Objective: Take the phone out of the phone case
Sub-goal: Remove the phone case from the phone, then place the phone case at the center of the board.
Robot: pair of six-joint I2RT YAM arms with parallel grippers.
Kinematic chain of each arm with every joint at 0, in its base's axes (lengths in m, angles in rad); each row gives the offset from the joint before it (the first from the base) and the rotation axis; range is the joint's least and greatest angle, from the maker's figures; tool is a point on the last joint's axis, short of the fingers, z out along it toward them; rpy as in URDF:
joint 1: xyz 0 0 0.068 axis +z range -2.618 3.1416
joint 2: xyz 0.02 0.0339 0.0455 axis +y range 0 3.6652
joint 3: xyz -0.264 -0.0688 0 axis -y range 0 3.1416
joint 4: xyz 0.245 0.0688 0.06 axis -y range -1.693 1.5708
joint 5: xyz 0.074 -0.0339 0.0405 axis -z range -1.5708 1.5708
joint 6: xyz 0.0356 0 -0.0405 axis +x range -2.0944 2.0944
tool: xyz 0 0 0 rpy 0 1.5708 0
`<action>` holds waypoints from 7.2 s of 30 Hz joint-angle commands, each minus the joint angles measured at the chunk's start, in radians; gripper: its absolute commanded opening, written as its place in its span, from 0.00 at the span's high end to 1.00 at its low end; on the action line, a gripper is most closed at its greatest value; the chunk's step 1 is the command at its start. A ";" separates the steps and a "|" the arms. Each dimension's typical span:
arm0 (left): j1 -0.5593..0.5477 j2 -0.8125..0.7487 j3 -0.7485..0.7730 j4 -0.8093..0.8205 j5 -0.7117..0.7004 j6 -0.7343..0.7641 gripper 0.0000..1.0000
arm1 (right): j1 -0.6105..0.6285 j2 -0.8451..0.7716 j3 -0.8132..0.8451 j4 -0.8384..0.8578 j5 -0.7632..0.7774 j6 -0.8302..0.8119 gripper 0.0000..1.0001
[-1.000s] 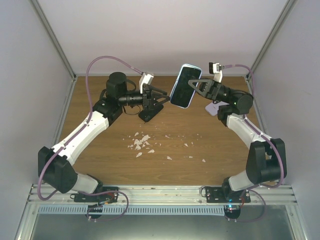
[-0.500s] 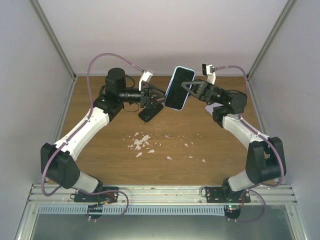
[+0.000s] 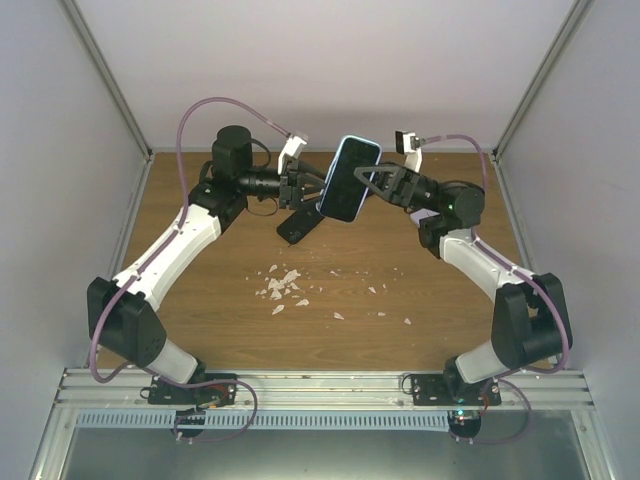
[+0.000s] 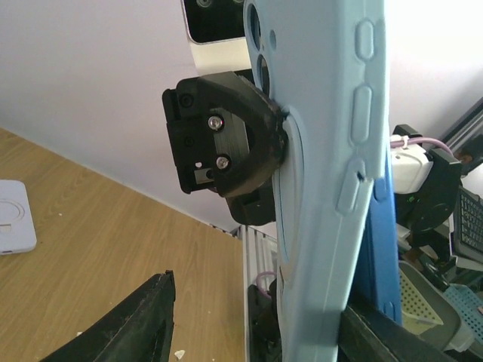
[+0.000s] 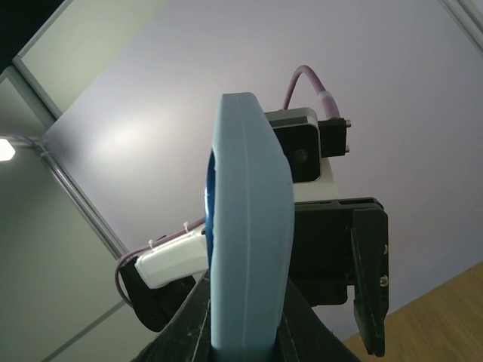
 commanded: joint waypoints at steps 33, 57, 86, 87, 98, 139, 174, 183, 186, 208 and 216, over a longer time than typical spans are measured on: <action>0.056 -0.022 -0.201 0.275 -0.119 -0.369 1.00 | -0.015 0.059 0.219 -0.766 -0.175 -0.459 0.64; 0.194 0.042 -0.306 0.224 -0.174 -0.592 1.00 | -0.015 -0.035 0.390 -1.572 0.302 -1.517 0.05; 0.248 0.090 -0.435 0.319 -0.096 -0.814 1.00 | 0.505 0.002 0.309 -1.623 1.004 -2.142 0.44; 0.248 0.087 -0.438 0.319 -0.097 -0.813 1.00 | 0.514 0.006 0.302 -1.617 1.018 -2.150 0.44; 0.247 0.059 -0.468 0.318 -0.099 -0.811 1.00 | 0.546 0.035 0.216 -1.438 1.230 -2.220 0.52; 0.281 0.030 -0.504 0.208 -0.217 -0.750 1.00 | 0.585 0.098 0.204 -1.304 1.271 -2.363 0.99; 0.463 0.030 -0.437 -0.045 -0.392 -0.431 1.00 | 0.671 0.082 0.406 -1.506 1.337 -2.289 1.00; 0.509 0.167 -0.191 -0.325 -0.374 0.100 1.00 | 0.626 0.056 0.401 -1.534 1.315 -2.261 0.99; 0.536 0.193 -0.149 -0.389 -0.389 0.198 1.00 | 0.618 0.053 0.396 -1.536 1.312 -2.252 1.00; 0.677 0.582 0.201 -0.628 -0.438 0.581 1.00 | 0.613 0.076 0.398 -1.544 1.294 -2.235 0.99; 0.682 0.707 0.276 -0.634 -0.520 0.591 1.00 | 0.613 0.091 0.414 -1.550 1.292 -2.232 0.99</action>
